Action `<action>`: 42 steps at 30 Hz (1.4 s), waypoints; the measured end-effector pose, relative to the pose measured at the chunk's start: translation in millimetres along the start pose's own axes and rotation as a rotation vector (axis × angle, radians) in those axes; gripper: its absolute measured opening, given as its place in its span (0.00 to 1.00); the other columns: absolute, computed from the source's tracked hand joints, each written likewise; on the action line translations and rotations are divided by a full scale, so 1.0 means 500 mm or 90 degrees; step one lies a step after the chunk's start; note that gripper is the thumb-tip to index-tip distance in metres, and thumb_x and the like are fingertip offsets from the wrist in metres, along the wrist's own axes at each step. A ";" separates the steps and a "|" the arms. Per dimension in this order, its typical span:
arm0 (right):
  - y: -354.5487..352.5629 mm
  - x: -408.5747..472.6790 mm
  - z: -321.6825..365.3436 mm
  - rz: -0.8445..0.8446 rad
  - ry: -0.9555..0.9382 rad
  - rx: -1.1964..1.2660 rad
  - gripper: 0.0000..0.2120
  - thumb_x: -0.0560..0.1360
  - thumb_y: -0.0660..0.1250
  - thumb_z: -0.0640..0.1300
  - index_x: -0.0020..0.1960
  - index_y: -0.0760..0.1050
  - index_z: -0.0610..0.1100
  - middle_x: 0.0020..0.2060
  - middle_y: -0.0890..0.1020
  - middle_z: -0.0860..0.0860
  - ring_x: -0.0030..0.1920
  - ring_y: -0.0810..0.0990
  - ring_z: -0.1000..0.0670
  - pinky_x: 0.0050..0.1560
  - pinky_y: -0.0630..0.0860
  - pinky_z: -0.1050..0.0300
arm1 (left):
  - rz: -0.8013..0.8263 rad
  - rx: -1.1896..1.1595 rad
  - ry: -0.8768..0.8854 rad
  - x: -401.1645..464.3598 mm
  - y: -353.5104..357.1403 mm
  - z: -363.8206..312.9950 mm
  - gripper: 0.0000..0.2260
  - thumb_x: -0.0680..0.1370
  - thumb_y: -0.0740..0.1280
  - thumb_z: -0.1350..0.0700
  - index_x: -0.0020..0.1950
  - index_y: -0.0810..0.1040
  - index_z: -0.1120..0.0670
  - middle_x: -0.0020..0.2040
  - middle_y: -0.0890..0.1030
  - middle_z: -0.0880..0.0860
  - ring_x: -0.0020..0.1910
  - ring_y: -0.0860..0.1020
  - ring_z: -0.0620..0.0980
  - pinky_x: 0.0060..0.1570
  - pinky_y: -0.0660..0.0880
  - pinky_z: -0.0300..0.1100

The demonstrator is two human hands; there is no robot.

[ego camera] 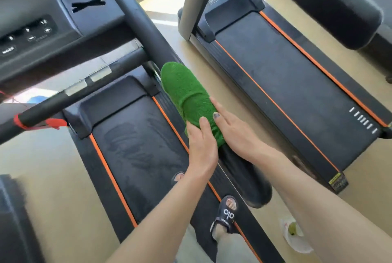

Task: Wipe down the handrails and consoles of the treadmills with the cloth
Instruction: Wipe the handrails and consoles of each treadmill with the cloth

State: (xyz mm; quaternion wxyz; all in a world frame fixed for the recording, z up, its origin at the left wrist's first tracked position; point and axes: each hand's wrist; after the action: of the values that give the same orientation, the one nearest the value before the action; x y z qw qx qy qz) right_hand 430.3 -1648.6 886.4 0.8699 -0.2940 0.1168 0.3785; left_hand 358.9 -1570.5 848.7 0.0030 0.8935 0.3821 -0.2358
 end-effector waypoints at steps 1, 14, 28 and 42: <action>-0.003 -0.036 -0.024 0.000 0.004 0.004 0.22 0.86 0.54 0.51 0.77 0.58 0.67 0.76 0.66 0.61 0.75 0.63 0.60 0.67 0.57 0.69 | 0.015 0.005 -0.016 -0.037 0.010 0.021 0.24 0.82 0.54 0.45 0.74 0.66 0.56 0.71 0.73 0.54 0.70 0.71 0.49 0.73 0.64 0.47; -0.020 -0.084 -0.050 0.046 -0.052 0.041 0.23 0.87 0.52 0.45 0.81 0.57 0.52 0.78 0.63 0.56 0.76 0.60 0.60 0.58 0.53 0.86 | -0.041 -0.131 -0.082 -0.111 0.055 0.002 0.17 0.86 0.54 0.51 0.73 0.66 0.56 0.63 0.74 0.50 0.65 0.74 0.48 0.68 0.70 0.43; 0.035 -0.312 -0.250 -0.127 -0.068 0.088 0.23 0.82 0.51 0.54 0.76 0.61 0.64 0.72 0.70 0.59 0.72 0.66 0.65 0.73 0.62 0.61 | -0.018 -0.092 -0.011 -0.372 0.134 0.160 0.31 0.79 0.53 0.41 0.80 0.59 0.52 0.77 0.67 0.49 0.74 0.66 0.42 0.76 0.61 0.42; -0.014 -0.192 -0.144 -0.028 0.025 0.008 0.23 0.83 0.51 0.63 0.78 0.60 0.64 0.73 0.73 0.54 0.73 0.69 0.48 0.66 0.63 0.56 | 0.045 -0.336 -0.267 -0.184 0.057 0.149 0.39 0.73 0.50 0.23 0.71 0.76 0.46 0.66 0.81 0.53 0.64 0.79 0.55 0.66 0.75 0.58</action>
State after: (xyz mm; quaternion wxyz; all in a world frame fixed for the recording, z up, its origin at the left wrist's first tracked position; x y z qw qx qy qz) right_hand 370.9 -1752.0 872.4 0.8774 -0.2983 0.1297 0.3526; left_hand 292.3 -1667.0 816.6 0.3209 0.8068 0.3898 -0.3068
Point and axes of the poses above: each hand's wrist, its own x-axis towards the middle knuckle, its own y-axis out of the palm, z = x × y
